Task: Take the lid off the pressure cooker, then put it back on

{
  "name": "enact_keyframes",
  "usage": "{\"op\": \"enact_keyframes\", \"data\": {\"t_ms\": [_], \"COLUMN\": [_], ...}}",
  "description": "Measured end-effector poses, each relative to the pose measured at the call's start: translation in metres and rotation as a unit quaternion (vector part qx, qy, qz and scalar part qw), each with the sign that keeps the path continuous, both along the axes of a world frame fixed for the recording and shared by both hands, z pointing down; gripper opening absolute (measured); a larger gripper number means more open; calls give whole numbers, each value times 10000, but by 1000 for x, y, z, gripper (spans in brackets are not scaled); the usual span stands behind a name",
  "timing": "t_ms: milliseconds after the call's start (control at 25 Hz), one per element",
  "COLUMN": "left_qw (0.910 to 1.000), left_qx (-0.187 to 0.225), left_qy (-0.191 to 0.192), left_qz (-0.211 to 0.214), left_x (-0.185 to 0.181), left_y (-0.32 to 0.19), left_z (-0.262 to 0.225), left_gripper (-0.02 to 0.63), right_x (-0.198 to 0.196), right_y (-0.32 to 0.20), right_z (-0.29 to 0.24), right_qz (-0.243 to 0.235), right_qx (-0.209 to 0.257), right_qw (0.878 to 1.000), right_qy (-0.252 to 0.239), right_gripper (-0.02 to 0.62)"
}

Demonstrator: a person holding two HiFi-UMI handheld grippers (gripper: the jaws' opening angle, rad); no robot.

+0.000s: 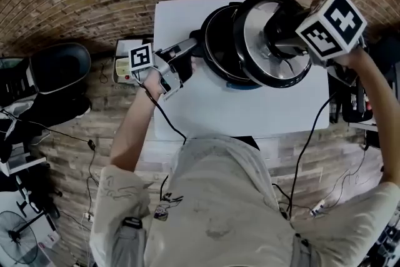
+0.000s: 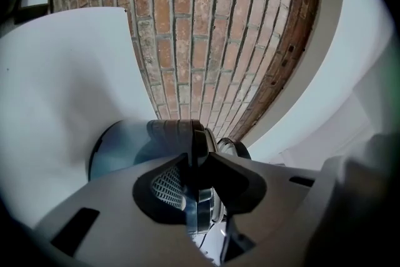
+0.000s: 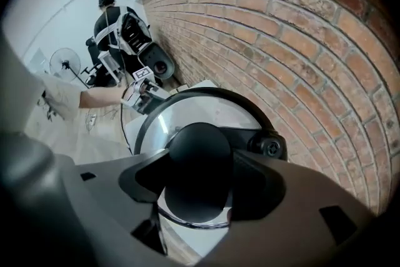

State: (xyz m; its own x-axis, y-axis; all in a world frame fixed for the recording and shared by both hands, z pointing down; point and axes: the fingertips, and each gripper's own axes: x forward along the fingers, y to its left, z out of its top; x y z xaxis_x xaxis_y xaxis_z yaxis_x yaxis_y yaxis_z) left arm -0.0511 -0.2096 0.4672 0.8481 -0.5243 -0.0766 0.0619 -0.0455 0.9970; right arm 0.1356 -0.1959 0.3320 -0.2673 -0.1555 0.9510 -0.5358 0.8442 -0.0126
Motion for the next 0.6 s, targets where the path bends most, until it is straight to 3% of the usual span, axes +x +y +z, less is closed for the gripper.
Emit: {"op": "enact_keyframes", "data": {"t_ms": [120, 600], "left_qw": [10000, 10000], "left_qx": [7, 17], "left_qy": [7, 52], "left_qz": [-28, -58], "left_x": [1, 2], "left_y": [0, -1], "left_z": [0, 0], "left_gripper": [115, 115], "right_x": [-19, -54], "right_y": [-7, -11], "right_z": [7, 37], "right_qz": [235, 229], "right_qx": [-154, -548], "right_qw": [9996, 9981], "right_qy": [-94, 170], "right_gripper": [301, 302]}}
